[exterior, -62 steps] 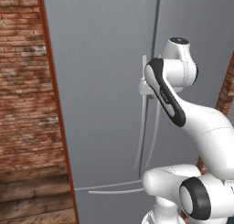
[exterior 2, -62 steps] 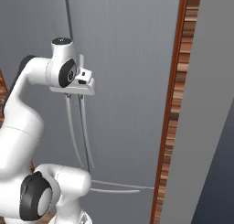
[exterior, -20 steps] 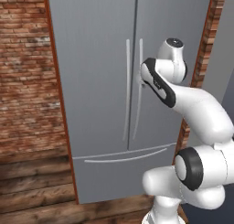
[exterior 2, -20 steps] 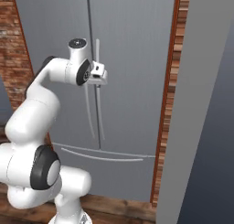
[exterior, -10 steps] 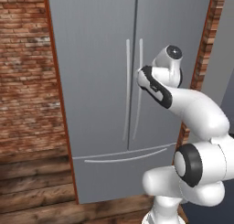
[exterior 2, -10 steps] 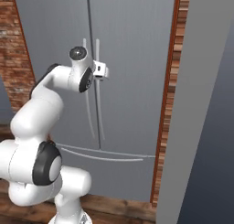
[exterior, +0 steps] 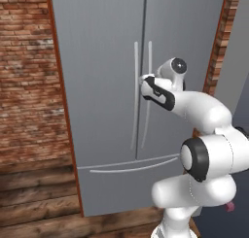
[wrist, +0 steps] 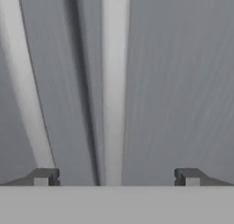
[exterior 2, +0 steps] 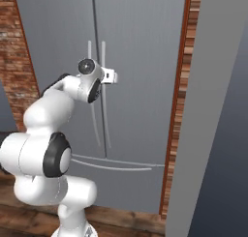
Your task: There is a bowl on the dining counter. Grab a lemon wedge from the fridge and place it in the bowl. Then get the liquor bottle and glass cup from the cabinet and place them next to the bowl.
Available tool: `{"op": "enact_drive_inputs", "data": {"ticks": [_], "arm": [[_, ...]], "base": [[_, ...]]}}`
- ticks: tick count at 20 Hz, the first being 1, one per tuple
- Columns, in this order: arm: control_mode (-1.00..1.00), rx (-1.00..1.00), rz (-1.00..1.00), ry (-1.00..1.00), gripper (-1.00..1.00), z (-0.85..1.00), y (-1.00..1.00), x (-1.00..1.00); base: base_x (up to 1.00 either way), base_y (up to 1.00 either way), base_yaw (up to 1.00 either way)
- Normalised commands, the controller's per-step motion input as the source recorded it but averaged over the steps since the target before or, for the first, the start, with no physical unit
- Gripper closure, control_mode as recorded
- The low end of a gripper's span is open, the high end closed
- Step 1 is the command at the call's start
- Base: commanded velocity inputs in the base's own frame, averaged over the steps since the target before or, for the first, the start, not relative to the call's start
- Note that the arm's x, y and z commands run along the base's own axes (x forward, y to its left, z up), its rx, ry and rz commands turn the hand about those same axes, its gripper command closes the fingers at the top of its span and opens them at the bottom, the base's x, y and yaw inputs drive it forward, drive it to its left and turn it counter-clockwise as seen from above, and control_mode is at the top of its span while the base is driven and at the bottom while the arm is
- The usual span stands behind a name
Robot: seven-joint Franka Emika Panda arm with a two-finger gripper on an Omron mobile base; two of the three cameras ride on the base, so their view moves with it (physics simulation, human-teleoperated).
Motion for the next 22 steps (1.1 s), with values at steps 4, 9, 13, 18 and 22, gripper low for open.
{"op": "enact_drive_inputs", "data": {"ticks": [4,9,13,18,22], "arm": [[-1.0,0.0,0.0,0.0,-1.0,0.0,0.0,0.52],[-1.0,0.0,0.0,0.0,-1.0,0.0,0.0,0.52],[-1.0,0.0,0.0,0.0,-1.0,0.0,0.0,0.5],[-1.0,0.0,-0.01,0.0,-1.0,-0.04,0.0,0.5],[-1.0,0.0,-0.02,0.0,1.0,-0.06,0.0,0.5]], "base": [[0.0,0.0,0.0],[0.0,0.0,0.0],[0.0,0.0,0.0],[0.0,0.0,0.0],[0.0,0.0,0.0]]}}
